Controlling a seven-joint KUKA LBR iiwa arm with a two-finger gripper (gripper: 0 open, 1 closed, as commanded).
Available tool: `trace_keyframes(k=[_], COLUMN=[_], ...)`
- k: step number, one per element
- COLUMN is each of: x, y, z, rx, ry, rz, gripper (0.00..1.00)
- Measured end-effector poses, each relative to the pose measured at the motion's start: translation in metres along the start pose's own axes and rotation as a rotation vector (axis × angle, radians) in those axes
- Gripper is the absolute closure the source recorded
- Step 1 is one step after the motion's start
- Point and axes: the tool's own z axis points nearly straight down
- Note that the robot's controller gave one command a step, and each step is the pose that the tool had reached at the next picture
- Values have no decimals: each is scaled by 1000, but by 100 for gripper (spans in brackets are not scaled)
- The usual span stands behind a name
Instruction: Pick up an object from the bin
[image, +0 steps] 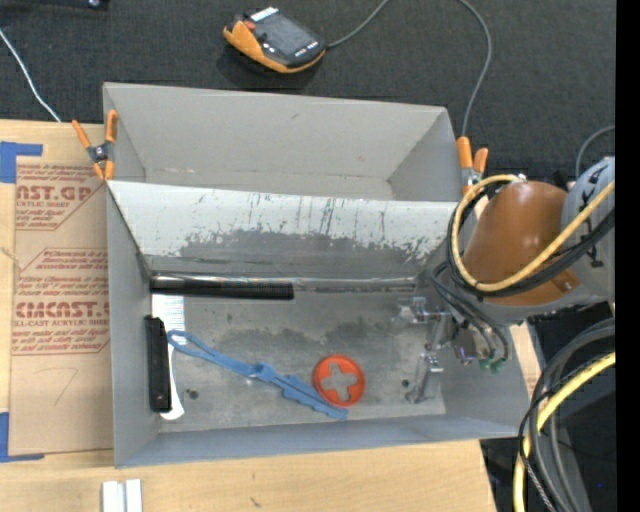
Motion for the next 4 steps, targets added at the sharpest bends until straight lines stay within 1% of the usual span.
trace_keyframes(k=[1, 2, 3, 4], x=[0, 5, -30, -21], y=[0, 1, -4, -27], z=[0, -59, -128, -59], rx=[0, 1, 3, 0], ry=[0, -7, -12, -3], rz=[0, -22, -36, 16], gripper=[0, 0, 0, 0])
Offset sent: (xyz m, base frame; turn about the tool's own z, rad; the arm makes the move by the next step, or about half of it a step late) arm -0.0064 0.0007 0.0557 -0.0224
